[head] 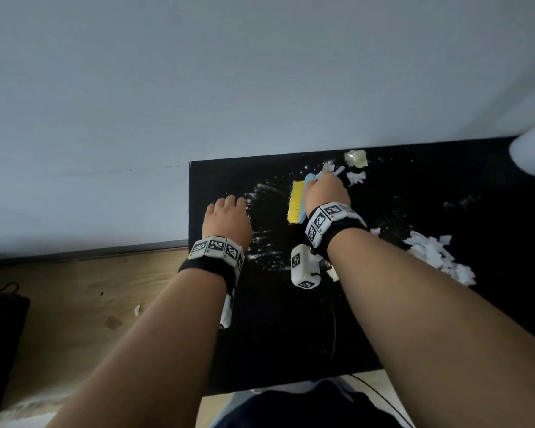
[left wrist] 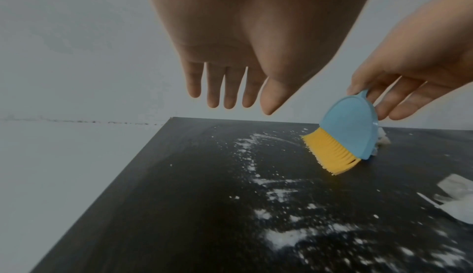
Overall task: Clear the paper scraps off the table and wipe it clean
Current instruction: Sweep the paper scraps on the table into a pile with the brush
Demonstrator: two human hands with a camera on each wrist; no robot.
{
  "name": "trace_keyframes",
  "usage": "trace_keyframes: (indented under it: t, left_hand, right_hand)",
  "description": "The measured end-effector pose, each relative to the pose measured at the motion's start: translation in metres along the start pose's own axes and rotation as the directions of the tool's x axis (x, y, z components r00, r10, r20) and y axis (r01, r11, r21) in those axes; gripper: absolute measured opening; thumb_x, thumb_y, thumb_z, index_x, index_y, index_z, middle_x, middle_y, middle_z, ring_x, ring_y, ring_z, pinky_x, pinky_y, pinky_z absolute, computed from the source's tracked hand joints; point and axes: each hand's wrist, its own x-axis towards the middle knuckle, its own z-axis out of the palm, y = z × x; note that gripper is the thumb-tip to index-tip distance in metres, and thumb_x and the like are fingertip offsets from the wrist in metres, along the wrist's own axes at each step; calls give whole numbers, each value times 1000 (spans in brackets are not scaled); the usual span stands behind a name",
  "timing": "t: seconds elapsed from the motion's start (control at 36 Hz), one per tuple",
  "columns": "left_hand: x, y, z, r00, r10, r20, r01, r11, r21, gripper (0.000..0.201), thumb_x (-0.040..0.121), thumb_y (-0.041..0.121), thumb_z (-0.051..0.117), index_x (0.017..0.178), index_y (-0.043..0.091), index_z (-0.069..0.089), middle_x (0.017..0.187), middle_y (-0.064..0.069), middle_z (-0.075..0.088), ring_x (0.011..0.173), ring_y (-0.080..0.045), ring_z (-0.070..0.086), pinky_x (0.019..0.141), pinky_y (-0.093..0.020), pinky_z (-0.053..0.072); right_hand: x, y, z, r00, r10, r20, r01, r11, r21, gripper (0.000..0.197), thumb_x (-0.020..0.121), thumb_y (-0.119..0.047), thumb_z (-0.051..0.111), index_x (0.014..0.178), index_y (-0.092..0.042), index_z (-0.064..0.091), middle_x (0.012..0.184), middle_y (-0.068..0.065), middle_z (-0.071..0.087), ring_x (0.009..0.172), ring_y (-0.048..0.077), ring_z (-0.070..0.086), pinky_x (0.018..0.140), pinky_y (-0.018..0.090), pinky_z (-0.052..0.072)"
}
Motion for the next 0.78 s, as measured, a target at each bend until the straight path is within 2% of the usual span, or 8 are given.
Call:
trace_keyframes:
  t: [0.19, 0.33, 0.44, 0.56, 0.64, 0.69, 0.78]
  left_hand:
    - [-20, 15, 5, 996, 87, 13, -87, 996, 11, 39, 98, 21, 44, 136, 14, 44, 140, -5, 47, 130, -24, 41, 111, -38, 31]
    - [-36, 25, 6, 988, 148, 38, -149, 988, 26, 40, 99, 22, 42, 138, 14, 42, 141, -6, 45, 132, -25, 39, 112, -39, 30]
    - [-46, 34, 4, 981, 191, 37, -193, 981, 38, 41, 100, 23, 41, 140, 14, 40, 145, -8, 41, 134, -26, 37, 113, -39, 28]
    - [-54, 38, 2, 973, 228, 25, -229, 972, 56, 42, 100, 24, 41, 140, 14, 40, 145, -7, 41, 134, -26, 37, 113, -39, 29]
    - [-59, 39, 1, 967, 252, 24, -253, 965, 66, 41, 99, 25, 43, 139, 14, 41, 143, -7, 42, 133, -26, 39, 112, -39, 30]
    - [-62, 40, 1, 964, 264, 26, -265, 962, 72, 41, 99, 26, 44, 139, 15, 41, 143, -7, 42, 133, -26, 39, 112, -39, 30]
    - [-66, 42, 1, 958, 283, 32, -285, 955, 83, 42, 99, 27, 44, 140, 14, 41, 144, -7, 42, 133, -26, 38, 112, -40, 30]
  right_hand:
    - [-25, 48, -12, 993, 97, -66, -94, 995, 45, 36, 99, -22, 40, 131, -12, 52, 119, 9, 64, 106, 29, 62, 76, 33, 47]
    - [-46, 77, -23, 987, 124, -106, -122, 992, 27, 28, 99, -24, 41, 113, -8, 60, 113, 11, 66, 103, 31, 63, 75, 33, 43]
    - [-61, 88, -35, 979, 148, -142, -147, 989, 17, 25, 97, -22, 44, 111, -9, 59, 112, 11, 65, 104, 31, 62, 80, 36, 47]
    - [-75, 91, -44, 971, 165, -176, -151, 985, 87, 26, 97, -23, 41, 109, -10, 60, 110, 10, 65, 99, 29, 63, 73, 33, 44]
    - [-86, 93, -39, 986, 111, -122, -99, 990, 104, 24, 96, -27, 42, 101, -14, 62, 104, 8, 66, 86, 24, 58, 70, 32, 42]
    - [-93, 96, -31, 994, 81, -69, -76, 995, 69, 22, 95, -29, 42, 96, -18, 61, 101, 6, 66, 82, 22, 55, 73, 35, 46]
    - [-106, 105, -28, 993, 102, -63, -100, 994, 43, 26, 99, -29, 39, 109, -18, 61, 108, 6, 65, 91, 23, 58, 76, 33, 43]
